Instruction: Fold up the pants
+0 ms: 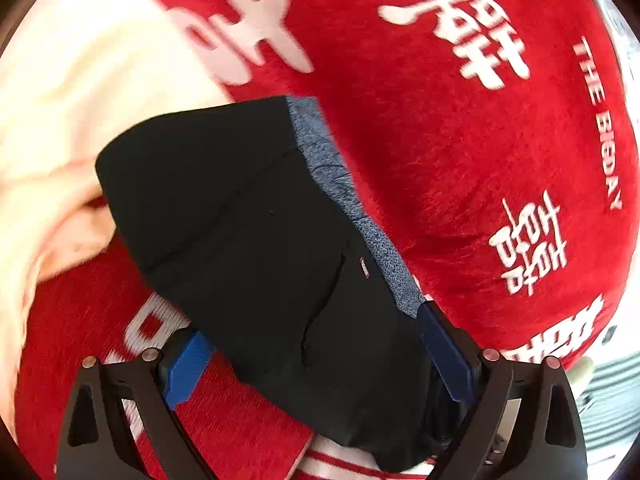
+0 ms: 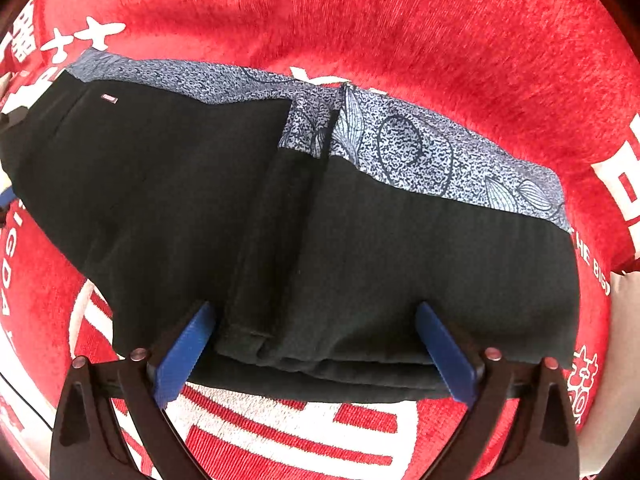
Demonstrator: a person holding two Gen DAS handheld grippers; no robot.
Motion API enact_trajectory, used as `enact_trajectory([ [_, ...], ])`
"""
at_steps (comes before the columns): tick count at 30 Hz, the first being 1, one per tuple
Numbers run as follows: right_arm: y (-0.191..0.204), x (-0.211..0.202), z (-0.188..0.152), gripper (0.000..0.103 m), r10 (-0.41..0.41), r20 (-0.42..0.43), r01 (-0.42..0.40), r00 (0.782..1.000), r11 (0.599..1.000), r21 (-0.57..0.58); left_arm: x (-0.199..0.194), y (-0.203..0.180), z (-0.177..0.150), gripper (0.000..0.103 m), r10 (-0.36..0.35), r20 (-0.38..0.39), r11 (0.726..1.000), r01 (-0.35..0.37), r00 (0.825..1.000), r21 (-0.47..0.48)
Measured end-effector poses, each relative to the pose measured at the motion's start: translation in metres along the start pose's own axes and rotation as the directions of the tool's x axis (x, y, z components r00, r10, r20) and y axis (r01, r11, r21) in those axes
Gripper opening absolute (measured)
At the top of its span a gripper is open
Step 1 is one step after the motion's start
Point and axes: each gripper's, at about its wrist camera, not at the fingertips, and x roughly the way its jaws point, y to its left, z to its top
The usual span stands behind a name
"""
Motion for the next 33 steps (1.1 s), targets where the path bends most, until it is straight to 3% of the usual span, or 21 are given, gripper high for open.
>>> enact_trajectory([
  [5, -0.002, -0.006, 0.005, 0.101, 0.012, -0.006, -0.012, 1.000, 1.000, 0.009, 0.014, 0.000, 0.006, 0.094, 0.089, -0.026, 0.996, -0.090, 0.996, -0.010],
  [7, -0.005, -0.014, 0.009, 0.101, 0.019, -0.002, -0.019, 1.000, 1.000, 0.016, 0.015, -0.007, 0.005, 0.078, 0.179, -0.021, 0.984, -0.179, 0.984, 0.013],
  [9, -0.008, -0.031, 0.019, 0.101, 0.032, 0.020, -0.033, 0.999, 0.999, 0.027, 0.016, -0.010, 0.006, 0.035, 0.285, -0.017, 0.958, -0.284, 0.958, 0.047],
  [11, -0.010, -0.048, 0.033, 0.101, 0.064, 0.035, -0.065, 0.997, 0.997, 0.035, 0.015, -0.010, 0.007, 0.032, 0.294, -0.020, 0.955, -0.292, 0.956, 0.053],
  [13, -0.008, -0.062, 0.050, 0.101, 0.120, 0.030, -0.121, 0.992, 0.992, 0.035, 0.017, -0.028, 0.002, 0.031, 0.362, 0.012, 0.918, -0.359, 0.932, 0.168],
  [14, -0.003, -0.069, 0.063, 0.101, 0.161, 0.013, -0.161, 0.987, 0.986, 0.033, 0.015, -0.035, -0.003, 0.029, 0.394, 0.041, 0.890, -0.392, 0.918, 0.232],
  [16, 0.007, -0.079, 0.090, 0.101, 0.252, -0.021, -0.251, 0.967, 0.967, 0.030, 0.014, -0.057, -0.018, 0.029, 0.452, 0.116, 0.808, -0.461, 0.885, 0.366],
  [20, 0.041, -0.092, 0.151, 0.101, 0.374, -0.105, -0.377, 0.922, 0.926, -0.015, 0.018, -0.080, -0.041, 0.029, 0.504, 0.204, 0.673, -0.530, 0.839, 0.515],
  [25, 0.116, -0.089, 0.215, 0.101, 0.439, -0.286, -0.480, 0.852, 0.873, -0.087, 0.021, -0.090, -0.048, 0.029, 0.529, 0.241, 0.600, -0.559, 0.814, 0.573],
  [26, 0.135, -0.086, 0.226, 0.101, 0.431, -0.314, -0.484, 0.846, 0.868, -0.111, 0.021, -0.092, -0.049, 0.029, 0.532, 0.245, 0.591, -0.562, 0.811, 0.578],
  [30, 0.211, -0.072, 0.246, 0.101, 0.341, -0.441, -0.476, 0.830, 0.845, -0.243, 0.023, -0.098, -0.047, 0.029, 0.540, 0.256, 0.572, -0.572, 0.802, 0.588],
  [33, 0.258, -0.052, 0.244, 0.101, 0.220, -0.526, -0.447, 0.821, 0.822, -0.353, 0.025, -0.099, -0.047, 0.029, 0.543, 0.256, 0.572, -0.575, 0.800, 0.584],
])
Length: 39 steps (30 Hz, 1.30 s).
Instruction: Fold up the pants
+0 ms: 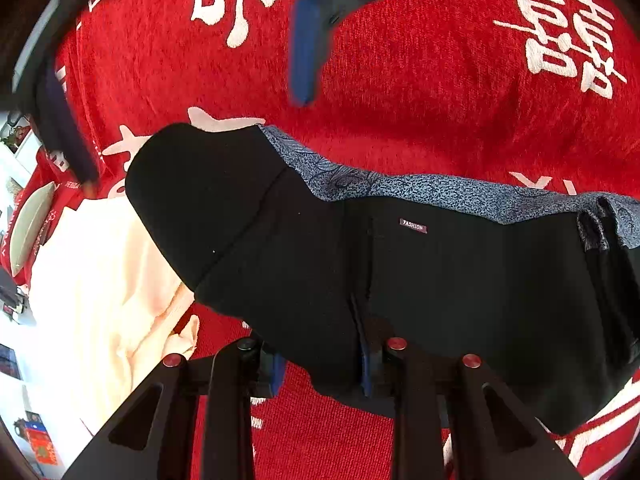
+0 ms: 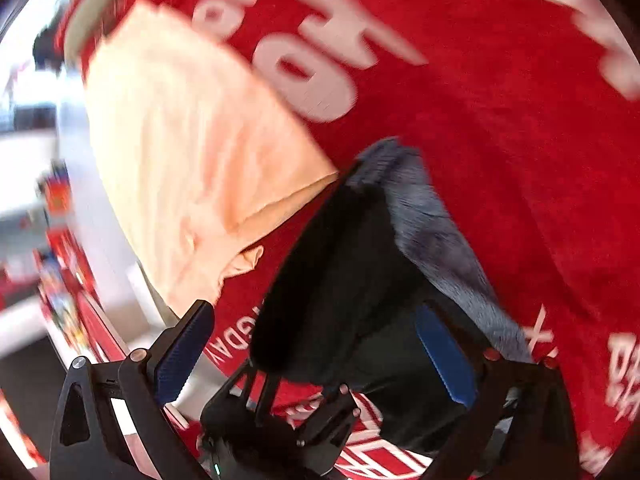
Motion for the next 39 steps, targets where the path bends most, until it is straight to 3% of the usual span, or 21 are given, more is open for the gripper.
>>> enact_trajectory([
  [5, -0.002, 0.044, 0.019, 0.097, -0.095, -0.153, 0.097, 0.984, 0.995, 0.008, 0.000, 0.000, -0.001, 0.029, 0.005, 0.007, 1.000, -0.005, 1.000, 0.005],
  [6, -0.006, 0.048, 0.018, 0.082, -0.103, -0.167, 0.107, 0.980, 0.994, 0.013, 0.000, 0.000, -0.001, 0.029, 0.004, 0.006, 1.000, -0.004, 1.000, 0.007],
  [7, -0.010, 0.051, 0.016, 0.052, -0.094, -0.177, 0.099, 0.980, 0.995, 0.021, 0.000, 0.000, -0.002, 0.029, 0.004, 0.001, 1.000, -0.004, 1.000, 0.007],
  [8, -0.015, 0.052, 0.013, 0.030, -0.043, -0.181, 0.052, 0.983, 0.998, 0.044, 0.001, -0.001, -0.002, 0.029, -0.001, -0.009, 1.000, 0.001, 1.000, 0.006],
  [9, -0.020, 0.049, 0.009, 0.017, -0.005, -0.167, 0.016, 0.986, 0.998, 0.067, 0.001, -0.002, -0.001, 0.029, -0.003, -0.009, 1.000, 0.003, 1.000, 0.005],
  [14, -0.029, 0.011, -0.025, 0.016, 0.047, 0.007, -0.047, 0.999, 0.999, 0.000, -0.023, -0.009, 0.011, 0.029, -0.027, 0.048, 0.999, 0.025, 0.998, 0.036],
  [19, -0.061, -0.035, -0.073, 0.016, 0.181, 0.174, -0.190, 0.968, 0.981, 0.037, -0.063, -0.029, 0.026, 0.029, -0.064, 0.126, 0.994, 0.051, 0.990, 0.101],
  [22, -0.087, -0.064, -0.110, 0.016, 0.255, 0.286, -0.282, 0.924, 0.958, 0.056, -0.093, -0.050, 0.036, 0.029, -0.096, 0.173, 0.986, 0.071, 0.980, 0.150],
  [25, -0.118, -0.087, -0.158, 0.016, 0.314, 0.409, -0.365, 0.857, 0.929, 0.052, -0.118, -0.075, 0.040, 0.029, -0.130, 0.208, 0.975, 0.087, 0.969, 0.204],
  [30, -0.178, -0.109, -0.251, 0.016, 0.386, 0.597, -0.518, 0.703, 0.854, 0.057, -0.161, -0.133, 0.041, 0.029, -0.192, 0.254, 0.935, 0.099, 0.948, 0.340],
  [35, -0.234, -0.099, -0.342, 0.016, 0.389, 0.715, -0.616, 0.581, 0.784, 0.074, -0.192, -0.205, 0.034, 0.029, -0.278, 0.224, 0.879, 0.154, 0.934, 0.451],
  [37, -0.258, -0.087, -0.371, 0.016, 0.375, 0.741, -0.639, 0.557, 0.763, 0.095, -0.195, -0.234, 0.028, 0.029, -0.304, 0.198, 0.852, 0.172, 0.932, 0.495],
  [39, -0.282, -0.069, -0.405, 0.016, 0.349, 0.758, -0.651, 0.551, 0.748, 0.129, -0.190, -0.264, 0.017, 0.029, -0.322, 0.158, 0.821, 0.192, 0.933, 0.538],
])
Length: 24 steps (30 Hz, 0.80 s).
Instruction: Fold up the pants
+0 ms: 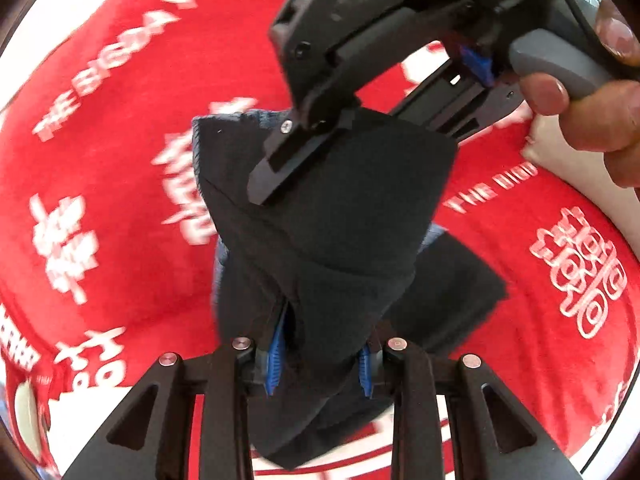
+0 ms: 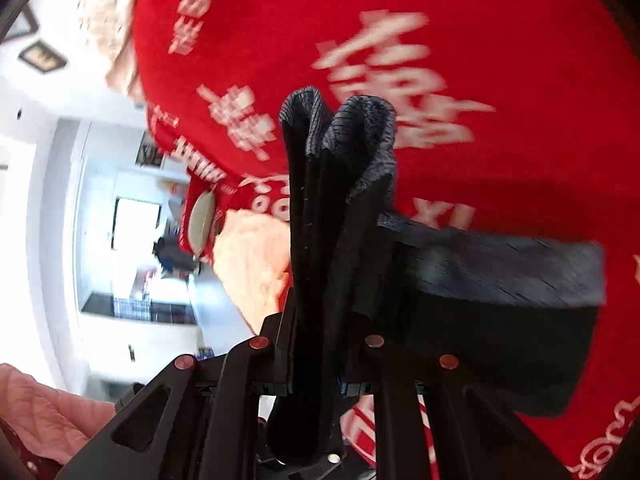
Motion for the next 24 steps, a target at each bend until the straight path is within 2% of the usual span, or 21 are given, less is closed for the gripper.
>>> enact_trajectory([
  [4, -0.065, -0.023, -0.024, 0.016, -0.048, 0.016, 0.046, 0.999, 0.995, 0.088, 0.038, -0.053, -0.004, 0.029, -0.043, -0.083, 0.997, 0.048, 0.996, 0.067],
  [6, -0.099, -0.018, -0.035, 0.016, -0.107, 0.003, 0.106, 0.994, 0.988, 0.116, 0.056, -0.074, -0.011, 0.029, -0.043, -0.126, 0.994, 0.055, 0.991, 0.096],
  [10, -0.145, -0.004, -0.050, 0.016, -0.185, -0.047, 0.190, 0.982, 0.972, 0.137, 0.079, -0.093, -0.023, 0.031, -0.016, -0.174, 0.988, 0.042, 0.985, 0.148],
  [11, -0.149, -0.002, -0.051, 0.016, -0.179, -0.047, 0.184, 0.983, 0.972, 0.144, 0.079, -0.094, -0.024, 0.036, -0.018, -0.176, 0.987, 0.046, 0.984, 0.156],
  [14, -0.158, 0.002, -0.054, 0.017, -0.174, -0.036, 0.177, 0.984, 0.971, 0.157, 0.072, -0.089, -0.030, 0.060, -0.080, -0.192, 0.985, 0.107, 0.978, 0.133],
  [19, -0.145, 0.003, -0.059, 0.018, -0.235, -0.030, 0.236, 0.972, 0.964, 0.125, 0.042, -0.063, -0.034, 0.060, -0.120, -0.196, 0.986, 0.139, 0.973, 0.087],
  [21, -0.140, 0.004, -0.065, 0.021, -0.276, -0.033, 0.278, 0.961, 0.952, 0.125, 0.030, -0.040, -0.033, 0.060, -0.143, -0.188, 0.989, 0.149, 0.972, 0.020],
  [24, -0.128, -0.004, -0.070, 0.034, -0.375, -0.033, 0.376, 0.926, 0.917, 0.132, 0.029, 0.011, -0.030, 0.060, -0.131, -0.187, 0.986, 0.108, 0.974, -0.128],
])
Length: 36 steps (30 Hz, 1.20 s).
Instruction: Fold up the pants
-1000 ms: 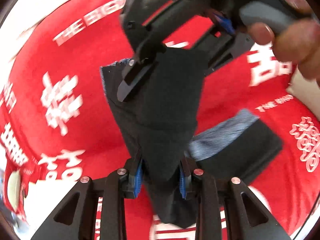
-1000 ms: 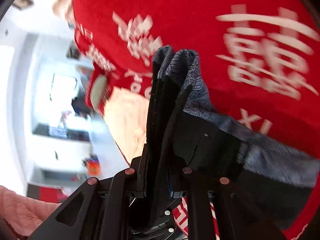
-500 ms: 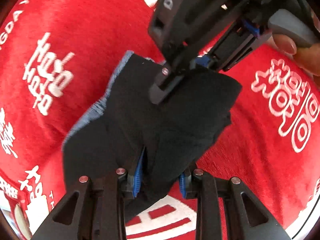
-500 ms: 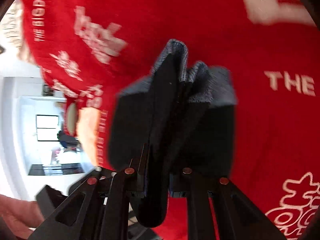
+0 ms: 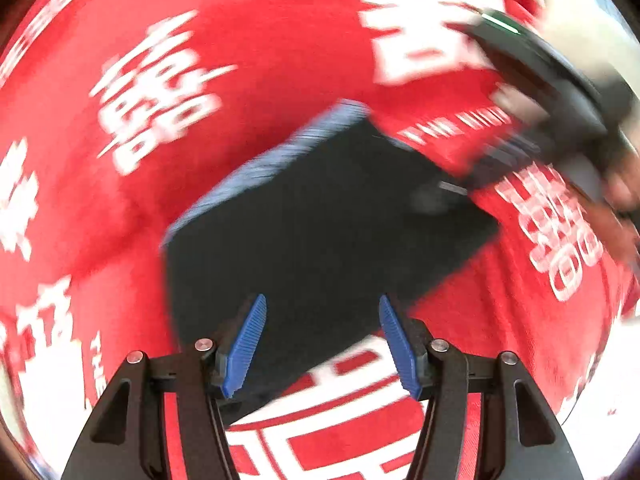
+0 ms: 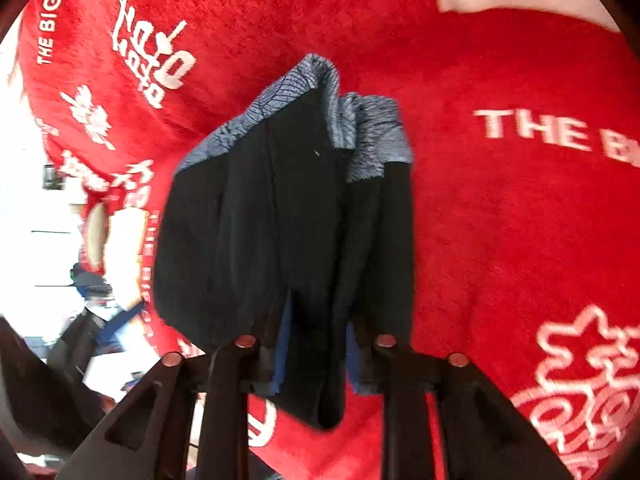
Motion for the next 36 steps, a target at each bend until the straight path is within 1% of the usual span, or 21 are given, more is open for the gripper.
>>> enact_trajectory([
  [1, 0.002, -0.005, -0.002, 0.035, -0.030, 0.008, 0.030, 1.000, 1.000, 0.011, 0.001, 0.021, 0.003, 0.060, -0.001, -0.002, 0.998, 0.001, 1.000, -0.064],
  [2, 0.005, -0.013, -0.003, 0.035, -0.074, 0.029, 0.074, 0.997, 0.997, 0.017, 0.005, 0.041, 0.007, 0.064, -0.005, -0.010, 0.992, 0.004, 1.000, -0.129],
  [3, 0.010, -0.021, -0.002, 0.035, -0.120, 0.056, 0.120, 0.991, 0.993, 0.012, 0.010, 0.054, 0.010, 0.075, -0.001, -0.020, 0.985, -0.003, 1.000, -0.170],
  [5, 0.024, -0.032, 0.005, 0.032, -0.161, 0.113, 0.164, 0.980, 0.986, -0.023, 0.024, 0.089, 0.019, 0.076, 0.021, -0.024, 0.962, -0.027, 0.999, -0.271],
  [6, 0.032, -0.033, 0.012, 0.023, -0.170, 0.134, 0.177, 0.976, 0.984, -0.038, 0.029, 0.100, 0.017, 0.076, 0.023, -0.023, 0.954, -0.029, 0.999, -0.299],
  [7, 0.041, -0.033, 0.020, 0.020, -0.182, 0.153, 0.192, 0.971, 0.980, -0.051, 0.039, 0.114, 0.022, 0.076, 0.015, -0.025, 0.941, -0.023, 1.000, -0.338],
  [10, 0.066, -0.018, 0.052, 0.020, -0.222, 0.201, 0.242, 0.954, 0.967, -0.081, 0.067, 0.146, 0.033, 0.076, -0.019, -0.043, 0.888, -0.003, 0.999, -0.460],
  [12, 0.073, -0.007, 0.067, 0.020, -0.249, 0.225, 0.276, 0.942, 0.956, -0.095, 0.090, 0.162, 0.037, 0.076, -0.021, -0.087, 0.851, -0.027, 0.996, -0.525],
  [13, 0.075, 0.000, 0.074, 0.020, -0.266, 0.225, 0.294, 0.938, 0.951, -0.101, 0.102, 0.168, 0.034, 0.076, -0.040, -0.111, 0.833, -0.029, 0.993, -0.553],
  [15, 0.066, 0.017, 0.085, 0.020, -0.307, 0.183, 0.330, 0.934, 0.938, -0.109, 0.117, 0.171, 0.030, 0.076, -0.048, -0.142, 0.820, -0.043, 0.989, -0.571],
  [17, 0.051, 0.035, 0.088, 0.016, -0.363, 0.128, 0.377, 0.923, 0.920, -0.105, 0.126, 0.166, 0.024, 0.076, -0.050, -0.145, 0.829, -0.040, 0.988, -0.558],
  [19, 0.040, 0.039, 0.088, 0.019, -0.370, 0.138, 0.382, 0.919, 0.921, -0.076, 0.130, 0.158, 0.021, 0.079, -0.017, -0.147, 0.857, -0.061, 0.989, -0.512],
  [20, 0.035, 0.035, 0.088, 0.021, -0.377, 0.136, 0.386, 0.916, 0.921, -0.048, 0.129, 0.157, 0.021, 0.081, -0.011, -0.144, 0.861, -0.064, 0.990, -0.505],
  [21, 0.030, 0.031, 0.087, 0.022, -0.355, 0.130, 0.360, 0.926, 0.933, -0.016, 0.128, 0.158, 0.019, 0.081, -0.024, -0.143, 0.859, -0.053, 0.989, -0.510],
  [23, 0.031, 0.018, 0.080, 0.022, -0.360, 0.144, 0.361, 0.922, 0.932, 0.021, 0.123, 0.163, 0.017, 0.081, -0.041, -0.152, 0.849, -0.045, 0.988, -0.526],
  [25, 0.041, 0.009, 0.068, 0.022, -0.379, 0.161, 0.388, 0.911, 0.921, -0.028, 0.110, 0.163, 0.012, 0.081, -0.041, -0.142, 0.850, -0.040, 0.989, -0.526],
  [27, 0.052, 0.005, 0.054, 0.025, -0.386, 0.171, 0.402, 0.906, 0.914, -0.064, 0.094, 0.157, 0.005, 0.081, -0.049, -0.125, 0.860, -0.022, 0.991, -0.509],
  [28, 0.057, 0.003, 0.044, 0.033, -0.386, 0.175, 0.404, 0.906, 0.912, -0.078, 0.085, 0.151, 0.000, 0.081, -0.054, -0.121, 0.870, -0.013, 0.991, -0.492],
  [30, 0.067, 0.000, 0.020, 0.043, -0.395, 0.188, 0.417, 0.899, 0.903, -0.099, 0.076, 0.137, -0.009, 0.081, -0.062, -0.129, 0.889, -0.004, 0.990, -0.458],
  [33, 0.083, 0.002, -0.009, 0.043, -0.411, 0.214, 0.440, 0.886, 0.890, -0.115, 0.073, 0.114, -0.023, 0.081, -0.089, -0.161, 0.906, 0.013, 0.983, -0.423],
  [36, 0.084, 0.009, -0.027, 0.043, -0.427, 0.189, 0.453, 0.884, 0.883, -0.123, 0.070, 0.100, -0.036, 0.081, -0.100, -0.175, 0.904, 0.016, 0.980, -0.428],
])
